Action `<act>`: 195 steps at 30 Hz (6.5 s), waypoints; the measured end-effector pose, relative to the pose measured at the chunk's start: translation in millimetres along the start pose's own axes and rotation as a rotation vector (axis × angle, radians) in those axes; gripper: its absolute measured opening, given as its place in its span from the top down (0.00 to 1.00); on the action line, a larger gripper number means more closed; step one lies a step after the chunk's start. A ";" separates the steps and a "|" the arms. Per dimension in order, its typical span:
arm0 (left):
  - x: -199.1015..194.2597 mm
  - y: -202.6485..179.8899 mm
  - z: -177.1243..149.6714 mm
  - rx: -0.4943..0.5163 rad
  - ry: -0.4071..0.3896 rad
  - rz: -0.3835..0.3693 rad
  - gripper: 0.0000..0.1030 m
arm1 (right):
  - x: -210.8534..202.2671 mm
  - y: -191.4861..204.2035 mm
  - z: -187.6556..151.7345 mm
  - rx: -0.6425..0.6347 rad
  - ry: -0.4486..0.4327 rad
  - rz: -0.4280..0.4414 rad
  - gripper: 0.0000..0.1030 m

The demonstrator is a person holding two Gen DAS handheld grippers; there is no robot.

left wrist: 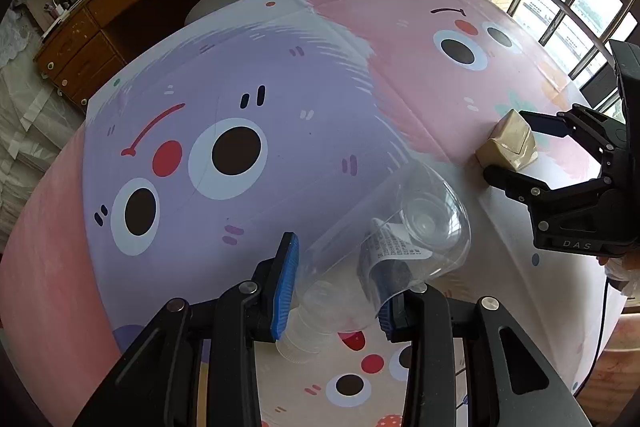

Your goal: Collect trash

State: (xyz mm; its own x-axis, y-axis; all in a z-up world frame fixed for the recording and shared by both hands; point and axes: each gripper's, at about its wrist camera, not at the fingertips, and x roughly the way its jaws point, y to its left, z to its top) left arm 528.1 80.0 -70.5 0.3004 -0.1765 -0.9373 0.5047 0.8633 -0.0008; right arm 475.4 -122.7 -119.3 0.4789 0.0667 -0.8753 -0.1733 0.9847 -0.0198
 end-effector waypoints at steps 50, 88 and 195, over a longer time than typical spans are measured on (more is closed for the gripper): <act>-190.1 -339.0 -281.1 -0.278 -0.014 0.098 0.66 | -291.2 -2.4 -325.7 0.039 0.029 0.325 0.43; 63.5 -338.7 -407.8 -0.347 0.205 -0.074 0.66 | -55.6 26.6 -508.9 0.406 0.316 0.155 0.43; -267.0 -282.3 -296.6 -0.486 -0.193 0.190 0.30 | -361.5 19.8 -266.5 0.256 -0.091 0.086 0.25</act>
State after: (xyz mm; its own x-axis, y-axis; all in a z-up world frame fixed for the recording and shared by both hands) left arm 65.4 23.6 76.6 0.5155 -0.0402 -0.8559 0.0091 0.9991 -0.0415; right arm 69.5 -170.2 68.1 0.5489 0.1548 -0.8214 0.0005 0.9826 0.1855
